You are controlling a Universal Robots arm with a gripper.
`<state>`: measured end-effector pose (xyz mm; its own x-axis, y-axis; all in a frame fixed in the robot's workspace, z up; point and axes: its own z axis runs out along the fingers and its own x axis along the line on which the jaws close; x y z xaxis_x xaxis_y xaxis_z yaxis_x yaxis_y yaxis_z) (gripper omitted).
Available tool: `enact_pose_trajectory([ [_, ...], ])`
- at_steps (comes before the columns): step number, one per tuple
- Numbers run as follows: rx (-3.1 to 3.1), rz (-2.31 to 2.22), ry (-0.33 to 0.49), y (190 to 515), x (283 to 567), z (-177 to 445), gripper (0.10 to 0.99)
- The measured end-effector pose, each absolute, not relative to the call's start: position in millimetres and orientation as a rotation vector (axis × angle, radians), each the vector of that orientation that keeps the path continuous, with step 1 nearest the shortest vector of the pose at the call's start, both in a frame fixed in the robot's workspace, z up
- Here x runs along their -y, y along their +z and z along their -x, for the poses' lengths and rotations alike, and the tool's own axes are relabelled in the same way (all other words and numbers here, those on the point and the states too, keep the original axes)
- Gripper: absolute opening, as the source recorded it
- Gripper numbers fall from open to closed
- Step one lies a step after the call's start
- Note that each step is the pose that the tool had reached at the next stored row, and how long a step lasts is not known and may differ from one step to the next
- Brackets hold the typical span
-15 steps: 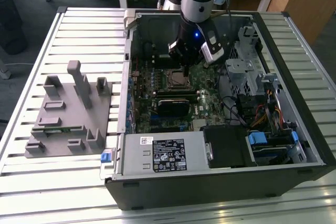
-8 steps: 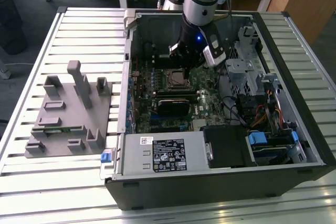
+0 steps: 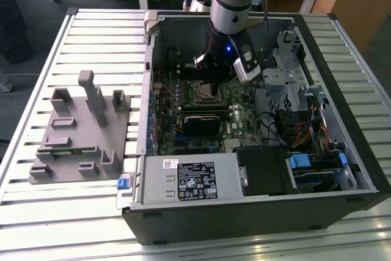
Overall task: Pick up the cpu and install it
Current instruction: 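Install the second cpu locking lever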
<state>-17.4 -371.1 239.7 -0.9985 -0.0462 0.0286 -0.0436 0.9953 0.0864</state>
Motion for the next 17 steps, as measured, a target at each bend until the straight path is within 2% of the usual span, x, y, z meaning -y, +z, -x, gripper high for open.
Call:
enact_pose_trajectory([
  [17,3.104,-0.07,-0.133,229.2,373.7,49.7,0.106],
])
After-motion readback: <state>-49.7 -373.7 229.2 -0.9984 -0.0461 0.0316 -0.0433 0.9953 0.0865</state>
